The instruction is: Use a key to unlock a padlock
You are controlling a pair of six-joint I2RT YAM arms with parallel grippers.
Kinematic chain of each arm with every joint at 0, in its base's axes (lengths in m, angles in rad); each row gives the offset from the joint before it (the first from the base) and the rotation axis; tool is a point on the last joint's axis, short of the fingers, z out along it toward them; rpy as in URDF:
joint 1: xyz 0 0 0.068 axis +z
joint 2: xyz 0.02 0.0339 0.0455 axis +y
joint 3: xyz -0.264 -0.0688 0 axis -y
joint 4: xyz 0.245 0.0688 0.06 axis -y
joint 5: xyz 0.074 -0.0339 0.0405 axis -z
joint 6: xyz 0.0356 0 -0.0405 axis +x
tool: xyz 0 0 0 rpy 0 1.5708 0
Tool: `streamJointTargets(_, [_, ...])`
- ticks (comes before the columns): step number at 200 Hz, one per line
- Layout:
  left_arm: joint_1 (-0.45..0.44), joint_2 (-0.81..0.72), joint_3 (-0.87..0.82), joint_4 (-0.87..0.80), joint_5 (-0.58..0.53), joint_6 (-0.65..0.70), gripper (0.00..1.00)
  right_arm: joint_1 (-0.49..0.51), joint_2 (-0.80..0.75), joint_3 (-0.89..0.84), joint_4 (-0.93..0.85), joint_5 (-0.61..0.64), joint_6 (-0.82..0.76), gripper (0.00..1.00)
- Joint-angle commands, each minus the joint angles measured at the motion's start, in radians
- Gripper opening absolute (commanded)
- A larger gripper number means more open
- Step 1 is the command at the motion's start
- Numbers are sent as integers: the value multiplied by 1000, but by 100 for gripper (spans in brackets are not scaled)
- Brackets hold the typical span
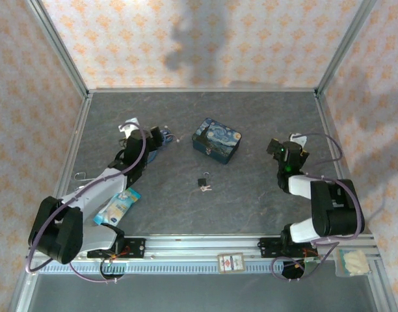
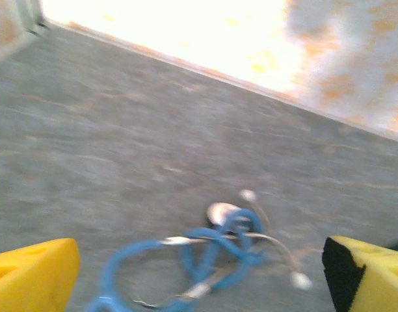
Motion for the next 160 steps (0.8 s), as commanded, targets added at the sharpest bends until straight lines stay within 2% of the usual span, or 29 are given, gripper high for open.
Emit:
streamJointTargets(1, [32, -22, -110, 169, -166, 174, 99, -4, 18, -30, 240, -17, -40, 100])
streamJointTargets(23, [77, -26, -190, 285, -227, 223, 99, -6, 69, -54, 342, -27, -53, 100])
streamJointTargets(32, [104, -25, -176, 244, -212, 200, 99, -9, 49, -61, 318, -74, -62, 100])
streamJointTargets(47, [128, 1, -183, 307, -215, 232, 99, -10, 45, -135, 442, -141, -90, 100])
streamJointTargets(61, [138, 40, -217, 411, -225, 271, 99, -11, 92, -208, 644, -126, -86, 100])
streamJointTargets(74, [144, 86, -256, 517, -215, 297, 99, -11, 60, -177, 520, -112, -78, 100])
streamJointTargets(86, [145, 113, -290, 585, -183, 314, 99, -10, 83, -198, 605, -112, -81, 100])
streamJointTargets(98, [148, 120, -334, 687, -153, 345, 99, -11, 65, -180, 534, -115, -82, 100])
streamJointTargets(106, [149, 105, -352, 710, -113, 354, 99, -10, 73, -187, 562, -116, -84, 100])
streamJointTargets(119, [159, 116, -429, 938, -55, 410, 99, -9, 64, -184, 544, -117, -83, 100])
streamJointTargets(133, [171, 151, -479, 1100, -58, 448, 99, -10, 68, -187, 561, -119, -85, 100])
streamJointTargets(147, [221, 238, -543, 1278, 5, 402, 100, -10, 69, -187, 560, -119, -86, 100])
streamJointTargets(160, [245, 362, -600, 1560, 34, 415, 100, -10, 69, -185, 554, -118, -86, 100])
